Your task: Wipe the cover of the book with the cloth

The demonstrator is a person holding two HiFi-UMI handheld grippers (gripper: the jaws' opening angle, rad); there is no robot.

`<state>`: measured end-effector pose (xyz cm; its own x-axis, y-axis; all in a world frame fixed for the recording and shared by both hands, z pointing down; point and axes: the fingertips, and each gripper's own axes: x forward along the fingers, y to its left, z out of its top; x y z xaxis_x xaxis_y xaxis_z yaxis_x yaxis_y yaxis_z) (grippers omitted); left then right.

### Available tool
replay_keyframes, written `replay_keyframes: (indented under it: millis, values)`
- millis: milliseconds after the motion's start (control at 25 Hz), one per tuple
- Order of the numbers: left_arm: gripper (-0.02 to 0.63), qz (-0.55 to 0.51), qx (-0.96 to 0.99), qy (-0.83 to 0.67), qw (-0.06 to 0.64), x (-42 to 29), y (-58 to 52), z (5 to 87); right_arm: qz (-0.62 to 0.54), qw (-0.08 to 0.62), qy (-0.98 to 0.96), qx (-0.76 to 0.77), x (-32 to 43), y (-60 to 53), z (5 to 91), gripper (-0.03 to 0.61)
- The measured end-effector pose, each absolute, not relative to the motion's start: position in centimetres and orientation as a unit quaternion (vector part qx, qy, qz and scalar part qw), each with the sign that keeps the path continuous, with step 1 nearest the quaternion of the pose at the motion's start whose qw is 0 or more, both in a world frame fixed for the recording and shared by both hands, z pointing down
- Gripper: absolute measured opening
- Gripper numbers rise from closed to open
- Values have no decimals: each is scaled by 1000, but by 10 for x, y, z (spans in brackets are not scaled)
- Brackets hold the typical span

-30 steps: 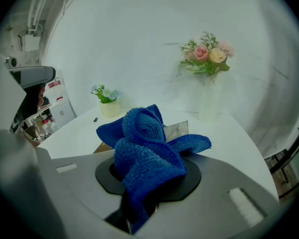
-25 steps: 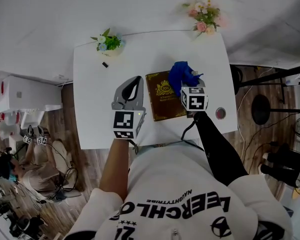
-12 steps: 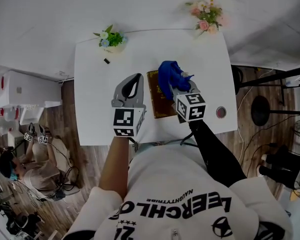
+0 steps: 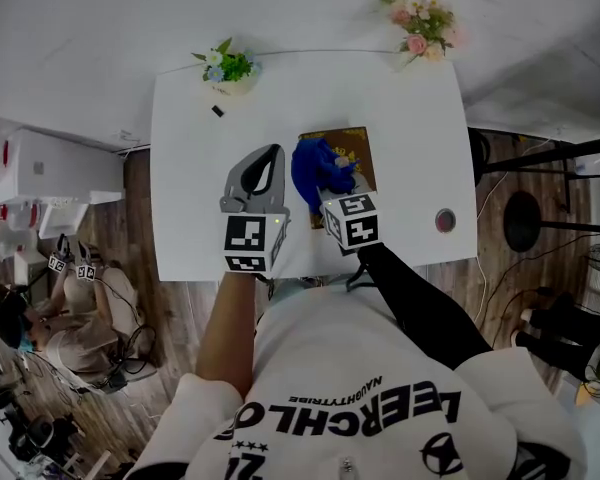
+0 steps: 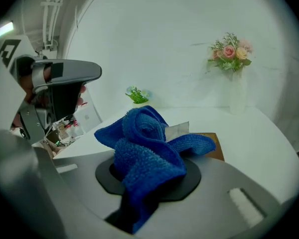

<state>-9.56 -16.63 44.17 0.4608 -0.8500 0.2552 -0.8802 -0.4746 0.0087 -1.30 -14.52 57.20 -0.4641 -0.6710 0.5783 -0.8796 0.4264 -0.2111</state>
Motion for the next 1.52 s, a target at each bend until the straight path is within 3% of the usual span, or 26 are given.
replay_keyframes:
  millis: [920,1280,1520]
  values:
    - [58,103,870,-478,64,-78,-163,439,245,216,-691,645,155,-144,577,89]
    - [58,101,874,-471,60,-79,-151,436,244,120,-769,579,95,-132,529,89]
    - [58,104,871,-476,57,-86,-142,437,247,116,-821,501,20,-106,523,89]
